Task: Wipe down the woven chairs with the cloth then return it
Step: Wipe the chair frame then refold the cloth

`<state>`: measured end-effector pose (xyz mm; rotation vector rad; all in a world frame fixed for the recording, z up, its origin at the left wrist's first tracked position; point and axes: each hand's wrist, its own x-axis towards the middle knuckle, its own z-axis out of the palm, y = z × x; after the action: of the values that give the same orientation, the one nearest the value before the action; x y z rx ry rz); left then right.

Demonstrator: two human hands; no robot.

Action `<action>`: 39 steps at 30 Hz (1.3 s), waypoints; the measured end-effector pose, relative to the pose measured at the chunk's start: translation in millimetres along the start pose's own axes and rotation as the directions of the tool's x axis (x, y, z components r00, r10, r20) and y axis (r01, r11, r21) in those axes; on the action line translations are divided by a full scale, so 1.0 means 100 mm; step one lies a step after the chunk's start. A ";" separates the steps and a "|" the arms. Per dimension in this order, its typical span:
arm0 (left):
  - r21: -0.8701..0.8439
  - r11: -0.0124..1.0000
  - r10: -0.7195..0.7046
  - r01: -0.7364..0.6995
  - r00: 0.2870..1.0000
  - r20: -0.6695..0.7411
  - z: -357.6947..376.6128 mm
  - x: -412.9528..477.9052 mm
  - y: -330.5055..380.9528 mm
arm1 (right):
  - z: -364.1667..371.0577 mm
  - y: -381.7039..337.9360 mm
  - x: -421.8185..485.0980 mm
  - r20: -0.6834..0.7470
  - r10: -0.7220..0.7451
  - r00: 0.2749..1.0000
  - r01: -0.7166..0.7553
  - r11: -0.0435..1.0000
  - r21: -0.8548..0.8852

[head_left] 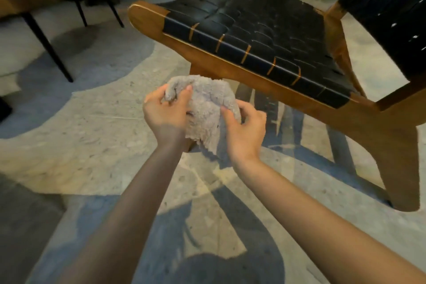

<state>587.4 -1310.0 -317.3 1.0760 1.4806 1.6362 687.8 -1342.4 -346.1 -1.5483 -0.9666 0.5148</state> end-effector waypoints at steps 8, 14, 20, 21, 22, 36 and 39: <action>-0.032 0.998 0.054 -0.052 0.997 0.057 0.03 0.46 0.11 | 0.56 -0.27 0.07 -0.282 0.206 0.937 -0.057 0.886 0.459; -0.202 0.974 0.133 -0.107 0.984 0.118 0.18 0.42 0.00 | 0.60 -0.24 0.15 -0.223 0.332 0.917 -0.168 0.825 0.540; -0.140 0.979 0.192 -0.147 0.897 0.398 0.20 0.36 -0.14 | 0.58 -0.27 0.13 -0.005 0.101 0.995 -0.089 0.897 0.433; -0.125 0.979 0.196 -0.159 0.897 0.396 0.21 0.38 -0.13 | 0.57 -0.26 0.15 0.009 0.075 0.997 -0.072 0.906 0.417; -0.115 0.977 0.210 -0.179 0.896 0.390 0.21 0.40 -0.13 | 0.57 -0.26 0.17 0.000 0.061 0.998 -0.056 0.919 0.391; 0.088 0.964 0.183 -0.251 0.866 0.465 -0.03 0.61 -1.28 | 1.08 0.78 0.07 0.064 -0.001 0.998 -0.003 0.998 0.064; 0.179 0.958 0.111 -0.224 0.866 0.487 -0.16 0.65 -1.65 | 1.18 1.10 0.03 0.182 0.072 0.981 -0.067 0.997 -0.034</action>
<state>537.2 -1238.4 -471.9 1.6436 1.2880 1.2000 630.2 -1267.4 -476.6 -1.5838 -1.0660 0.7062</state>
